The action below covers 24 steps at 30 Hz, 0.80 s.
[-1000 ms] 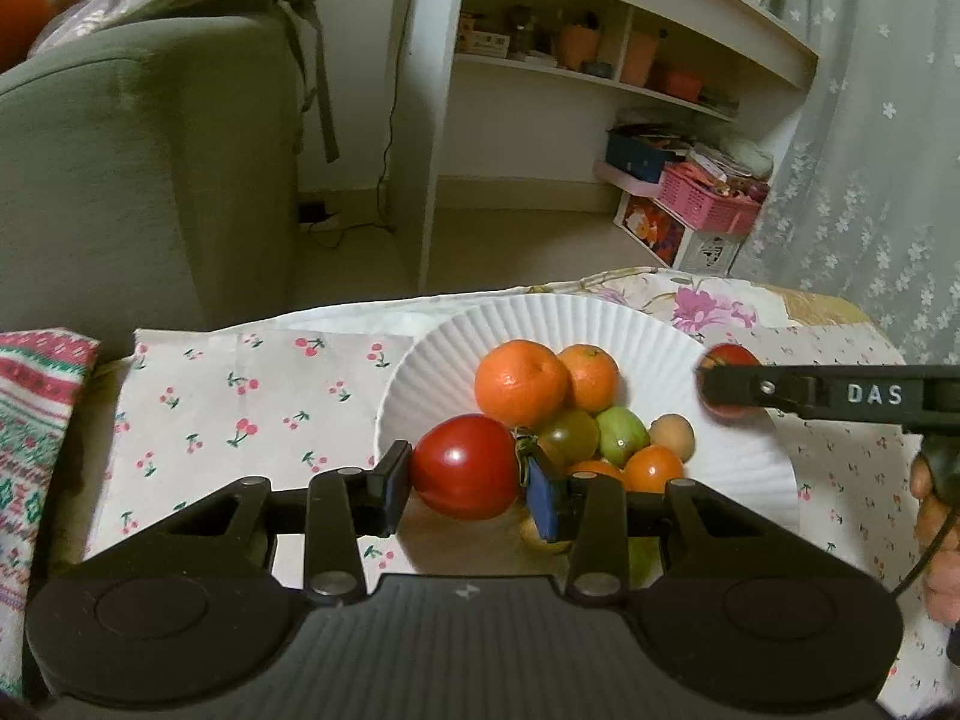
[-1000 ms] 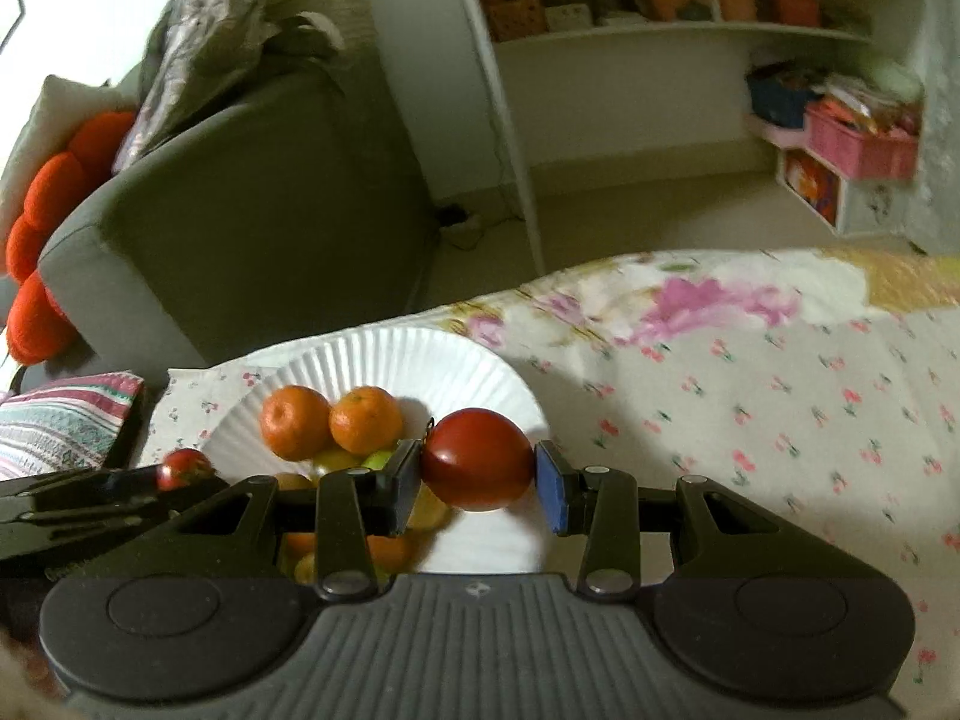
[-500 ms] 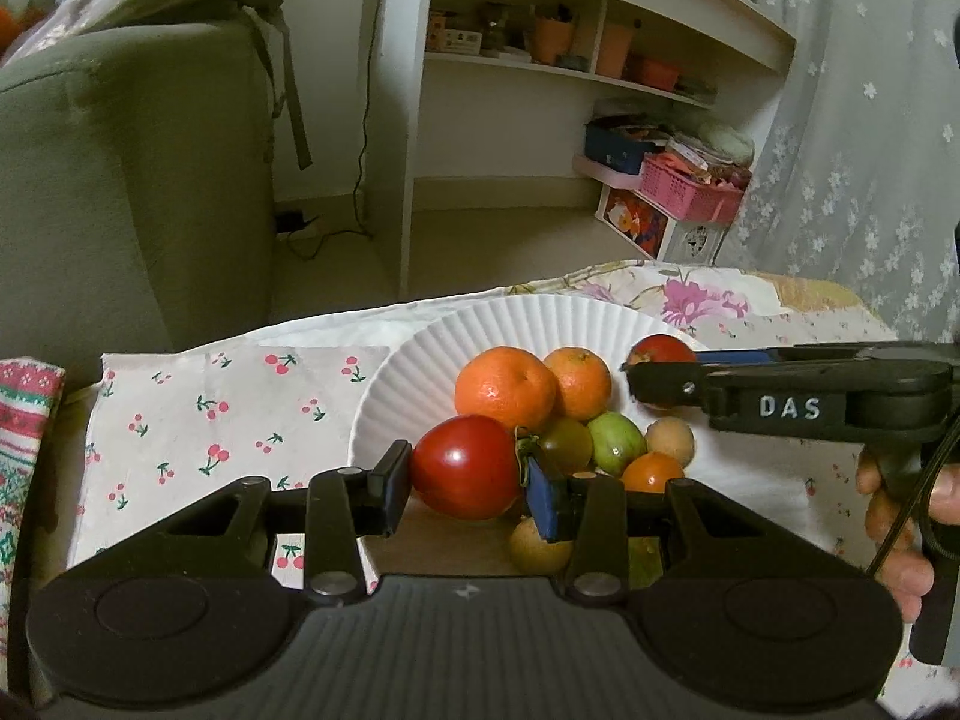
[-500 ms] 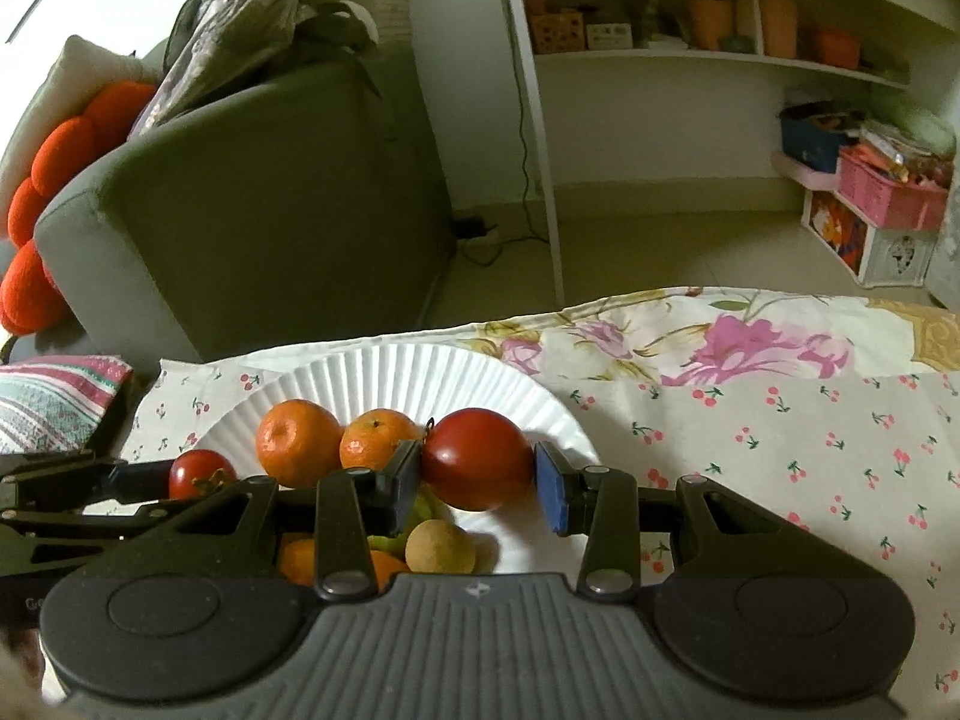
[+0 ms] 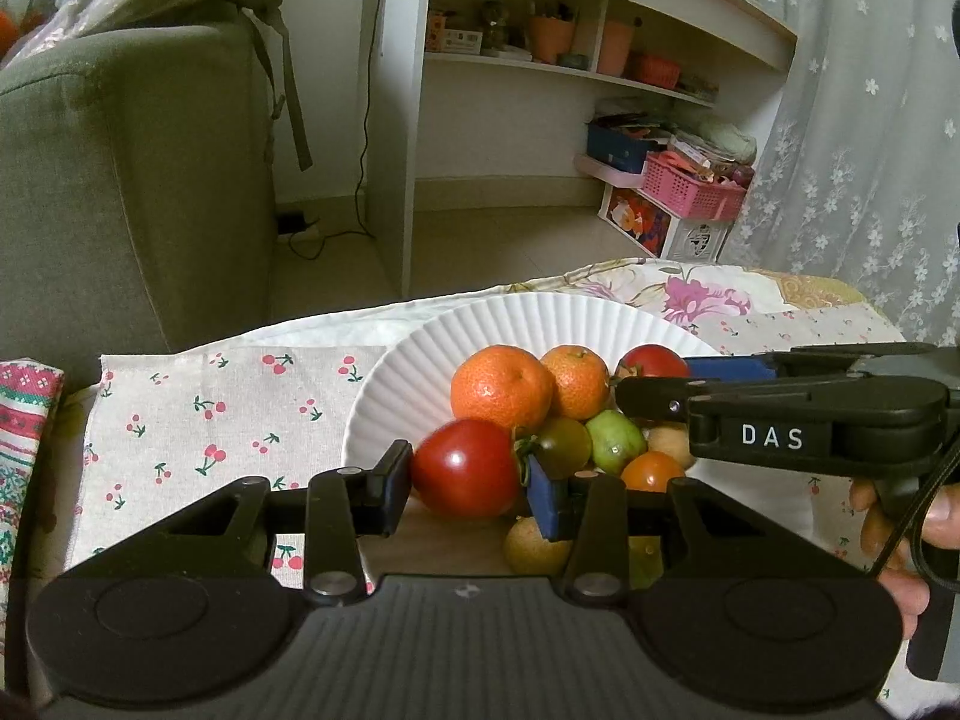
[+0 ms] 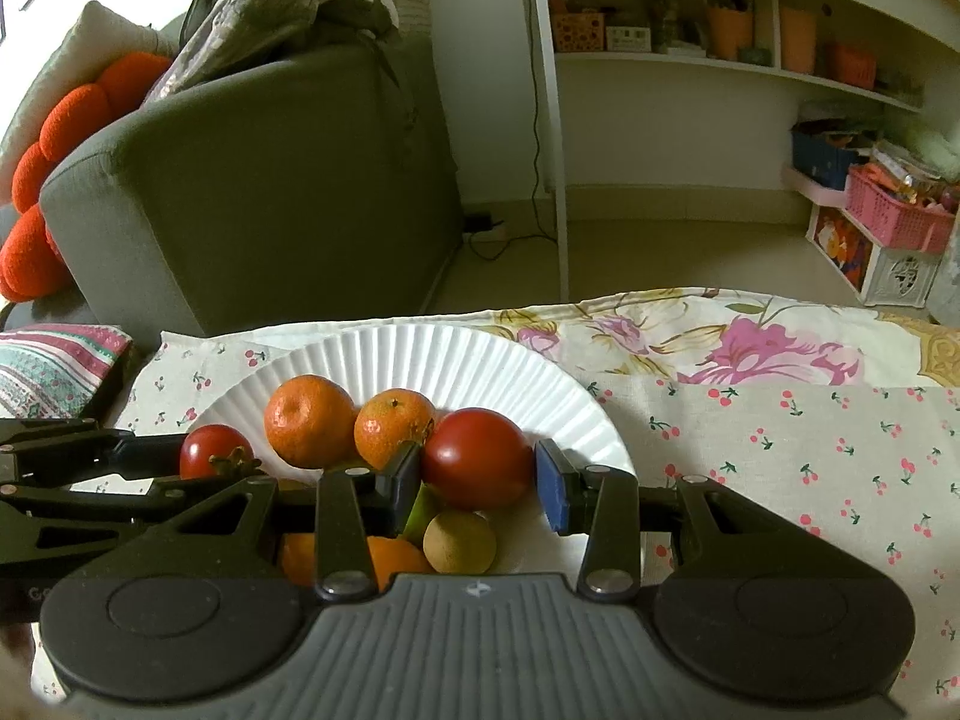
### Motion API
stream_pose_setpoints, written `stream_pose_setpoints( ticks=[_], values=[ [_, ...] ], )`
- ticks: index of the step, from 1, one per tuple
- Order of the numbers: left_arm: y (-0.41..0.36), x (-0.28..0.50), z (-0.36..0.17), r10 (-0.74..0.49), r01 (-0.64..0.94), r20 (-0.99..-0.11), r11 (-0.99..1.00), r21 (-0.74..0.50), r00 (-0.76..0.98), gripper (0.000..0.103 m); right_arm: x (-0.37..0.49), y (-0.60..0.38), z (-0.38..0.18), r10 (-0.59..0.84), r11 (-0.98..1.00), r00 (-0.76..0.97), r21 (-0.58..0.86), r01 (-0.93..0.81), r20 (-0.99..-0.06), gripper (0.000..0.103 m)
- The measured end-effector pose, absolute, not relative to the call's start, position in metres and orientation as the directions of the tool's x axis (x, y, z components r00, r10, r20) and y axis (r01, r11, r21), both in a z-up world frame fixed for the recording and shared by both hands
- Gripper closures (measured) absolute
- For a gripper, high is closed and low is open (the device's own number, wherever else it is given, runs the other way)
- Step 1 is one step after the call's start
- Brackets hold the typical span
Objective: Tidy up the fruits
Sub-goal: 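Lower both tomatoes into the plate and open both grippers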
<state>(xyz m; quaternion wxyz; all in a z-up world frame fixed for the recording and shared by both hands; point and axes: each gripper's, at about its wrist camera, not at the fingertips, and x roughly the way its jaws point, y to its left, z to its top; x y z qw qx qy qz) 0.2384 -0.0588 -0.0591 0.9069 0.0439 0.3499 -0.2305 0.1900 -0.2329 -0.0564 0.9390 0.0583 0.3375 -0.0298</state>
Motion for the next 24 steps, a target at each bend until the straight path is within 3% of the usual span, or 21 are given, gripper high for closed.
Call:
stream_pose_setpoints(
  ticks=[18,24],
  values=[
    [-0.059,0.236,-0.056,-0.377,0.440,-0.658,0.895,-0.076,0.652,0.061,0.187,-0.232,-0.050,-0.008,0.989,0.778,0.110,0.099,-0.628,0.062],
    [-0.056,0.232,-0.050,-0.379,0.431,-0.642,0.899,-0.084,0.666,0.055,0.184,-0.238,-0.044,0.008,0.981,0.783,0.156,0.113,-0.622,0.062]
  ],
)
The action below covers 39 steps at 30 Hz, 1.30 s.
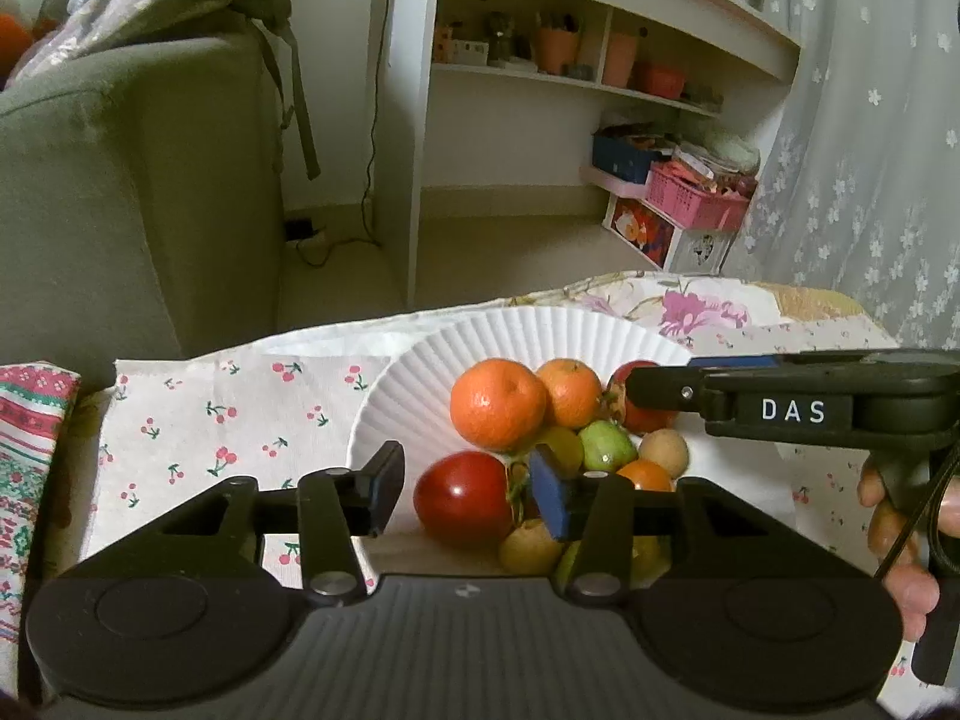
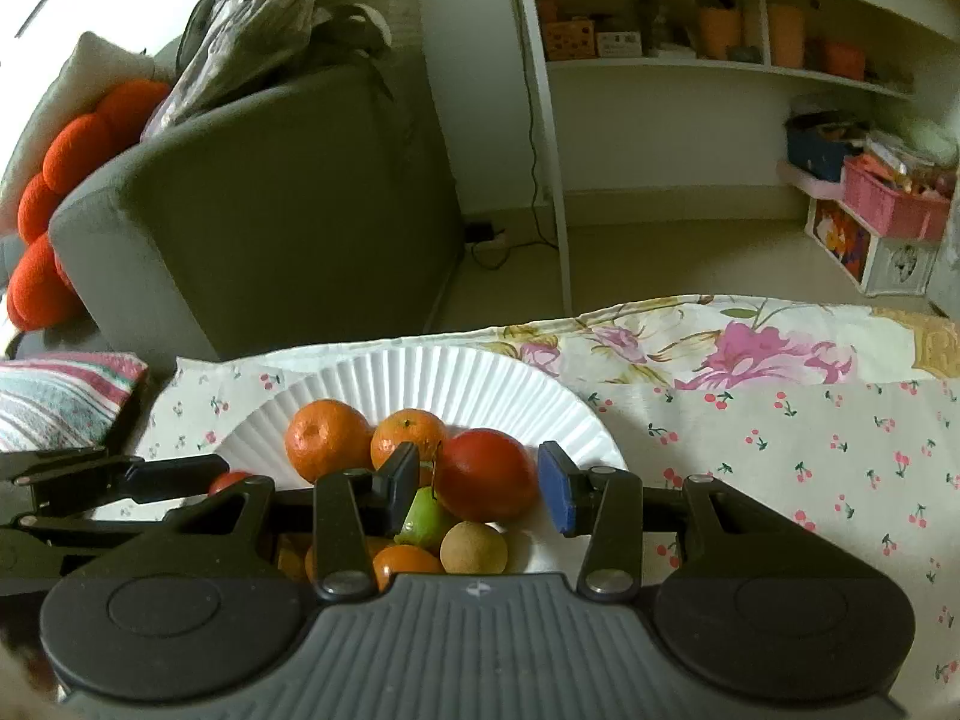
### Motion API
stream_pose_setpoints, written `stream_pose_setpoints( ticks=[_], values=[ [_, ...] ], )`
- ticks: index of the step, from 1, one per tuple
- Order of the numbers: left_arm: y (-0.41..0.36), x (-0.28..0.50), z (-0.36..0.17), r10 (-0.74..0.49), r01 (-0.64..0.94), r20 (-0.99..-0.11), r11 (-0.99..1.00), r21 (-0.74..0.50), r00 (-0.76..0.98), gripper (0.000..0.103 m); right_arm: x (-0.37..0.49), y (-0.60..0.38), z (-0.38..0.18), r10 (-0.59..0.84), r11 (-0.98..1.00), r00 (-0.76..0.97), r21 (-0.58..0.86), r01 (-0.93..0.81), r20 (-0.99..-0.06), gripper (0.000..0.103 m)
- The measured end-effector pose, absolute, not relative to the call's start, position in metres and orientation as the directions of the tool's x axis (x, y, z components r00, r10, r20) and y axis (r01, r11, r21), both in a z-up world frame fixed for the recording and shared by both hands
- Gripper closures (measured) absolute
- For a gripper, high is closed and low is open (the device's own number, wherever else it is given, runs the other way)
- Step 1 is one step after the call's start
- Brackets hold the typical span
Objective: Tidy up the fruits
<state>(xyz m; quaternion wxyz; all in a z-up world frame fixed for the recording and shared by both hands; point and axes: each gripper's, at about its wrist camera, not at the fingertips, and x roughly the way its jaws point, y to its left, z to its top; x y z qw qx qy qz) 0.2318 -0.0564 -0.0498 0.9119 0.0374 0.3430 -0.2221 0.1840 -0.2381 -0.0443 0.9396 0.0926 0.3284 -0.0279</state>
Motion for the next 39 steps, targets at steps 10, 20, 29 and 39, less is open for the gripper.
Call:
stream_pose_setpoints(
  ticks=[10,20,29,39],
  values=[
    [-0.050,0.216,-0.029,-0.373,0.400,-0.616,0.911,-0.100,0.694,0.042,0.174,-0.245,-0.034,0.008,0.968,0.778,0.200,0.152,-0.628,0.060],
    [-0.029,0.179,-0.010,-0.337,0.326,-0.627,0.935,-0.138,0.702,0.029,0.149,-0.237,-0.013,0.033,0.969,0.785,0.211,0.126,-0.619,0.044],
    [-0.013,0.132,-0.007,-0.307,0.292,-0.635,0.947,-0.131,0.709,0.014,0.122,-0.218,-0.009,0.074,0.970,0.753,0.222,0.098,-0.654,0.033],
    [-0.004,0.094,0.001,-0.308,0.280,-0.605,0.949,-0.143,0.734,0.007,0.065,-0.196,0.013,0.063,0.977,0.810,0.203,0.071,-0.584,0.007]
  ],
)
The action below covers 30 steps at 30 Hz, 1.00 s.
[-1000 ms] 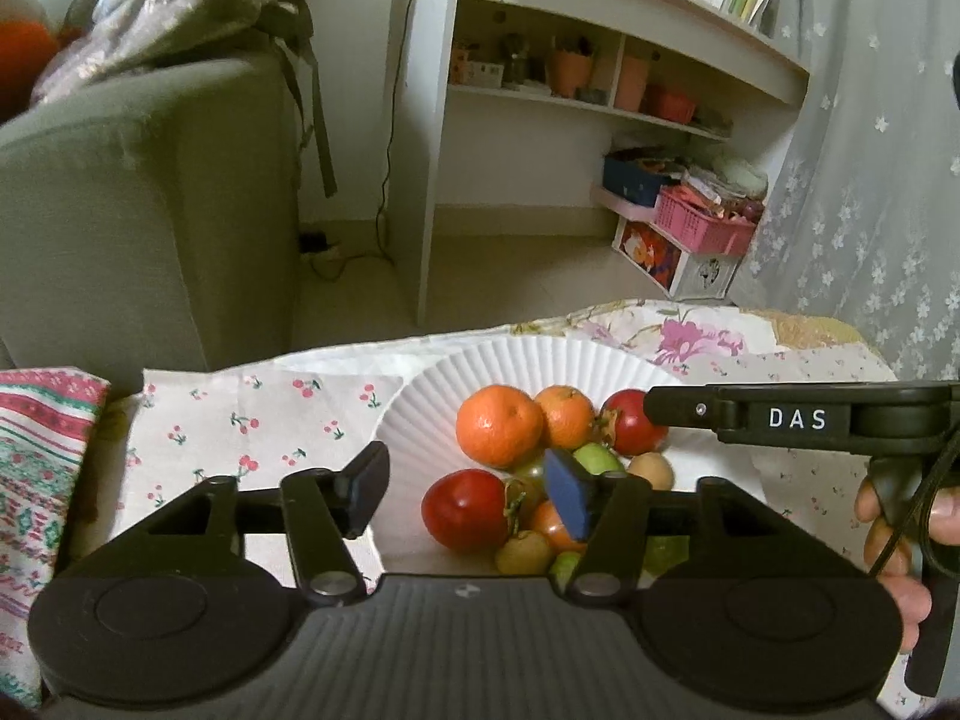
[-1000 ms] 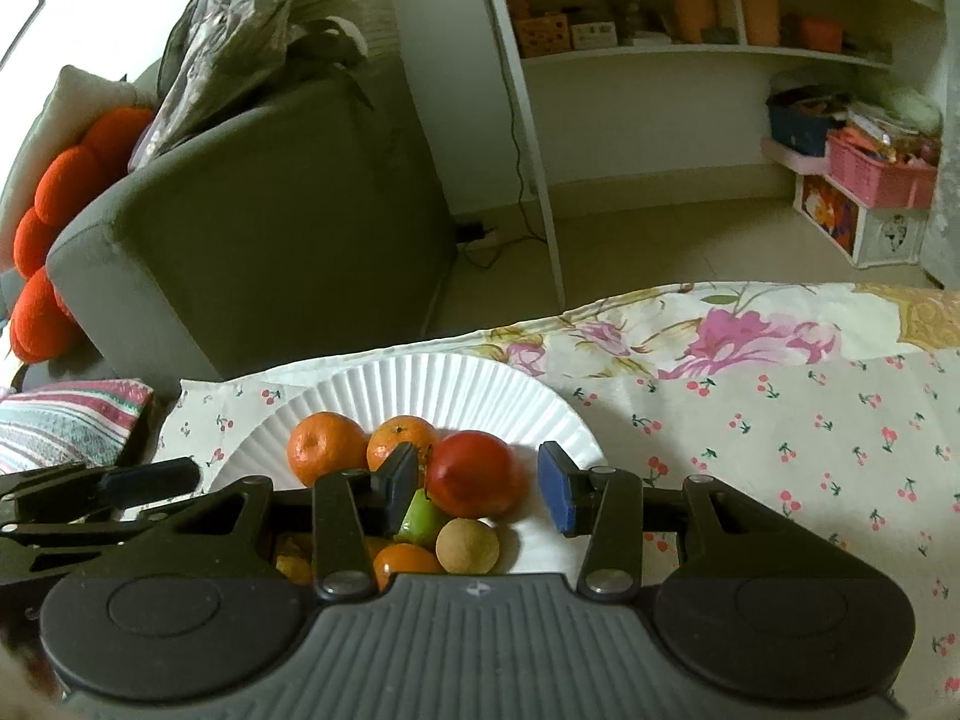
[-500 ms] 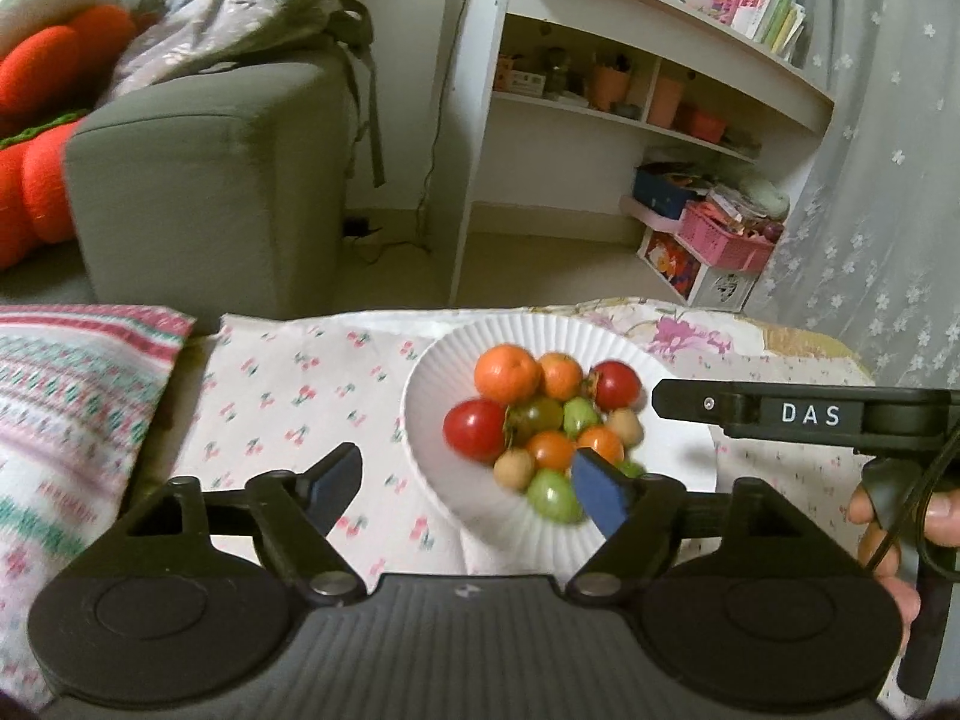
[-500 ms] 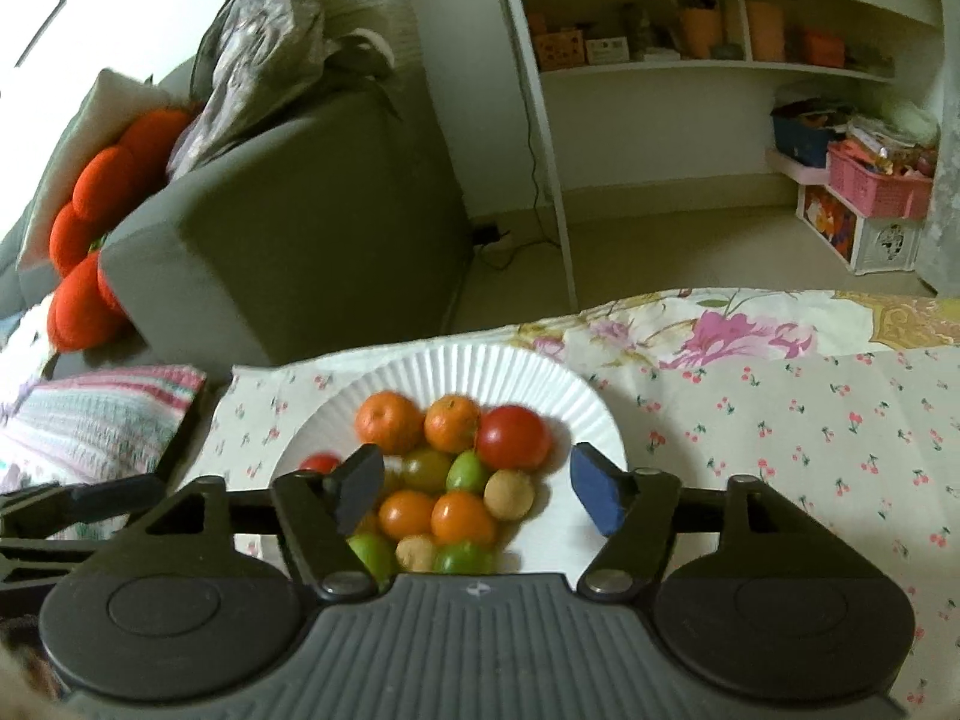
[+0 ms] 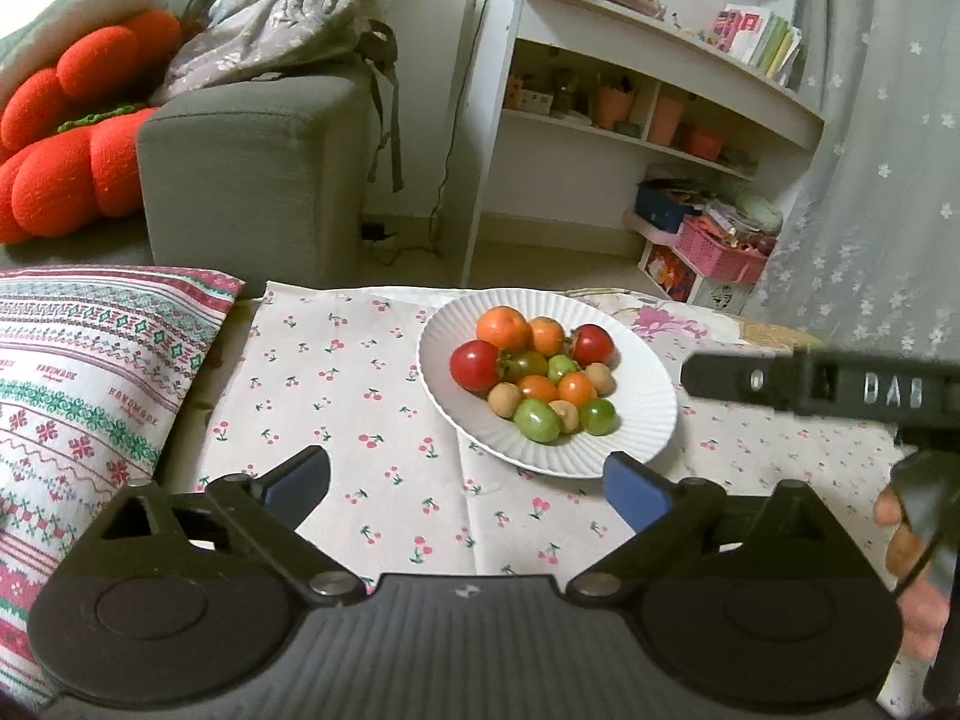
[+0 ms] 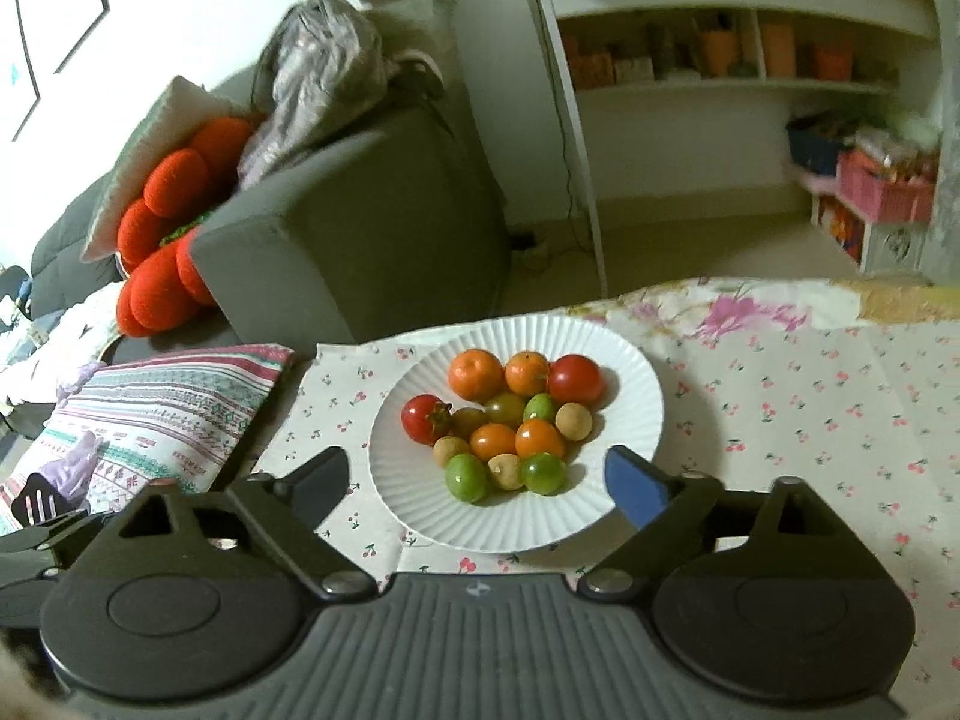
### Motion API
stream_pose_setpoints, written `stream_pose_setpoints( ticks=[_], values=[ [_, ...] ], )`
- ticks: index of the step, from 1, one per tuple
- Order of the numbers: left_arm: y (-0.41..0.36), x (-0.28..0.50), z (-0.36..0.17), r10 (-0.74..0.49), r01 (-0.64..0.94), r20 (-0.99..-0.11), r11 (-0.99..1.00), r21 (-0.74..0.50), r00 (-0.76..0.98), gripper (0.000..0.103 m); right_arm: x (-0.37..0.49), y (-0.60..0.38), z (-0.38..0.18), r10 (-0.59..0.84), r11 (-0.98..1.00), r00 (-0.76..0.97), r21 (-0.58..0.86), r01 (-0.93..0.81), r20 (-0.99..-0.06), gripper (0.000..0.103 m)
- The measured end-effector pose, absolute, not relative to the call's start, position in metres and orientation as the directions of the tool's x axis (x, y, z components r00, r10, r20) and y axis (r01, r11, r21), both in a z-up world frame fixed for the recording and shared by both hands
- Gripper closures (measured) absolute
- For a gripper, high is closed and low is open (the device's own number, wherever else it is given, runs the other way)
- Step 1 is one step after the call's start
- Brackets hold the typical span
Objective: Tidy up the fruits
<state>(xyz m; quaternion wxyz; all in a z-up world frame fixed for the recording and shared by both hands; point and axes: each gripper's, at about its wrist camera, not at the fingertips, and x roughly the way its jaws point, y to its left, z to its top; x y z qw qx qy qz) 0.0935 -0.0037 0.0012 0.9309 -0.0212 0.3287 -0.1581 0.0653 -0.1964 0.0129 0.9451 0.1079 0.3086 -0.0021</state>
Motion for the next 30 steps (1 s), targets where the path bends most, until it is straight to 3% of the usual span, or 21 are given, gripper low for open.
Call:
stream_pose_setpoints(
  ticks=[5,14,30],
  values=[
    [-0.008,0.083,0.000,-0.288,0.276,-0.611,0.954,-0.116,0.738,0.007,0.044,-0.194,0.006,0.005,0.979,0.813,0.167,0.114,-0.583,0.001],
    [-0.014,0.072,0.000,-0.261,0.259,-0.616,0.961,-0.094,0.744,0.007,0.013,-0.186,0.012,-0.067,0.989,0.838,0.075,0.128,-0.542,0.000],
    [-0.013,0.070,0.001,-0.225,0.214,-0.630,0.972,-0.095,0.743,0.007,0.010,-0.182,0.002,-0.071,0.989,0.825,0.068,0.131,-0.560,0.000]
  ],
)
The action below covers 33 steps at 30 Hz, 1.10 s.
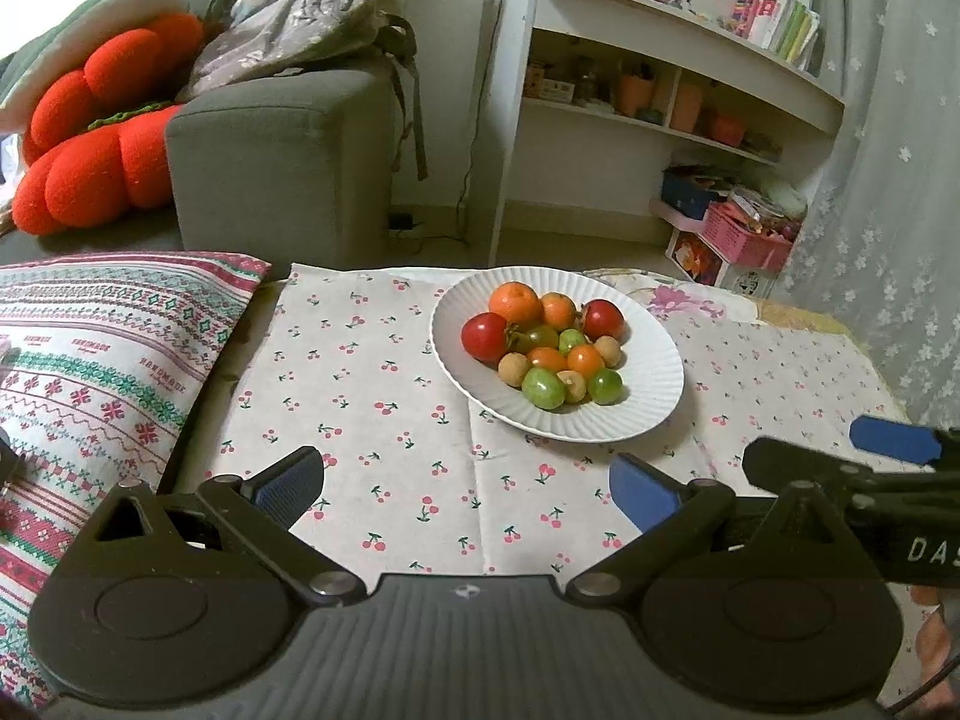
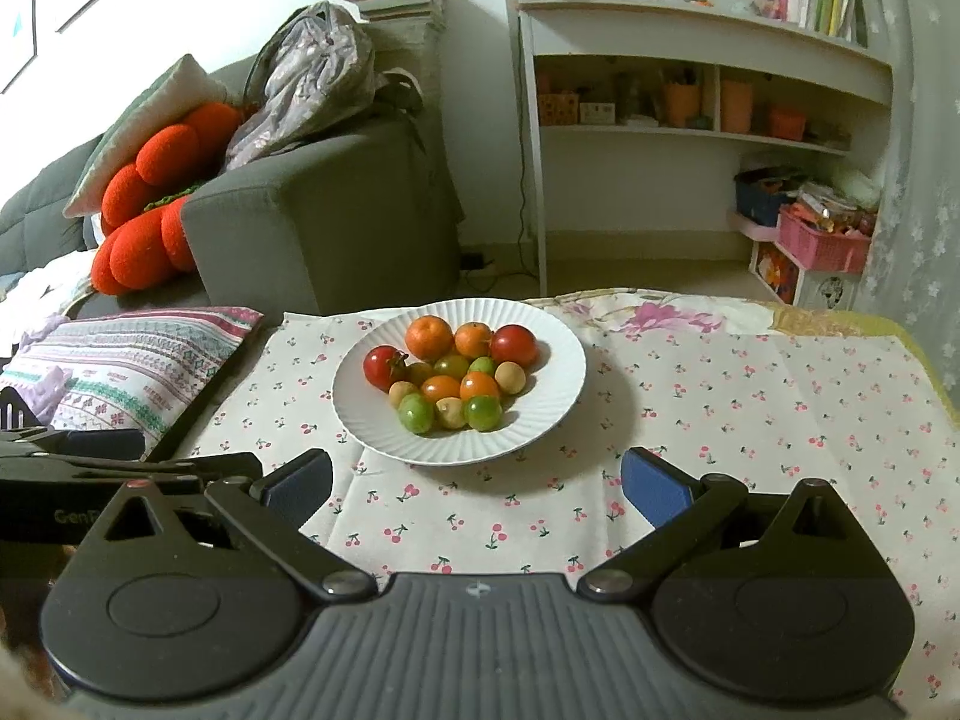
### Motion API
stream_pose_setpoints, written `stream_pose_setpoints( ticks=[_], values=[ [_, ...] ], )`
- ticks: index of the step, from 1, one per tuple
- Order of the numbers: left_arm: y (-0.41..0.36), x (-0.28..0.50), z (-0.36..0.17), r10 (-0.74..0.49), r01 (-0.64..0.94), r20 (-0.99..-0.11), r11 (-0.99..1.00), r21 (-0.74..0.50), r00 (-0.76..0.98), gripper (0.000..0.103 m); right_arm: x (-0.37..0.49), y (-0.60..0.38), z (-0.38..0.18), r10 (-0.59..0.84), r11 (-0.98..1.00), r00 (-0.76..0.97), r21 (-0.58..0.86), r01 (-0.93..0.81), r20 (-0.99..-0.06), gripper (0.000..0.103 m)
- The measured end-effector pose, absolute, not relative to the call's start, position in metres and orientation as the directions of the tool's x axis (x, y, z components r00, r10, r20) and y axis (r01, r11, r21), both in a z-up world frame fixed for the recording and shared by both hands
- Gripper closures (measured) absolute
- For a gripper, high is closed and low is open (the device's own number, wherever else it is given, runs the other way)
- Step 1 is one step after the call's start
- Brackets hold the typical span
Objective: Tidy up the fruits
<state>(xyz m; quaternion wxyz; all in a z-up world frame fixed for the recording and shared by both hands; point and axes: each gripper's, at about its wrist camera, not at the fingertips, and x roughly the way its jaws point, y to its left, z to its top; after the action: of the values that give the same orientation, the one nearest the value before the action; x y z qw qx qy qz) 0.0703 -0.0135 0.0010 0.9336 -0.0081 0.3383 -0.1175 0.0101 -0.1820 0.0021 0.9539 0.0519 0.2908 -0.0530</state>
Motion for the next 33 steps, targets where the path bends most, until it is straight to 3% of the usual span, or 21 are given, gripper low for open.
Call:
stream_pose_setpoints(
  ticks=[33],
  values=[
    [-0.014,0.072,0.001,-0.130,0.152,-0.629,0.988,-0.019,0.767,0.007,0.014,-0.174,-0.011,-0.091,0.985,0.800,0.063,0.158,-0.593,0.000]
  ],
)
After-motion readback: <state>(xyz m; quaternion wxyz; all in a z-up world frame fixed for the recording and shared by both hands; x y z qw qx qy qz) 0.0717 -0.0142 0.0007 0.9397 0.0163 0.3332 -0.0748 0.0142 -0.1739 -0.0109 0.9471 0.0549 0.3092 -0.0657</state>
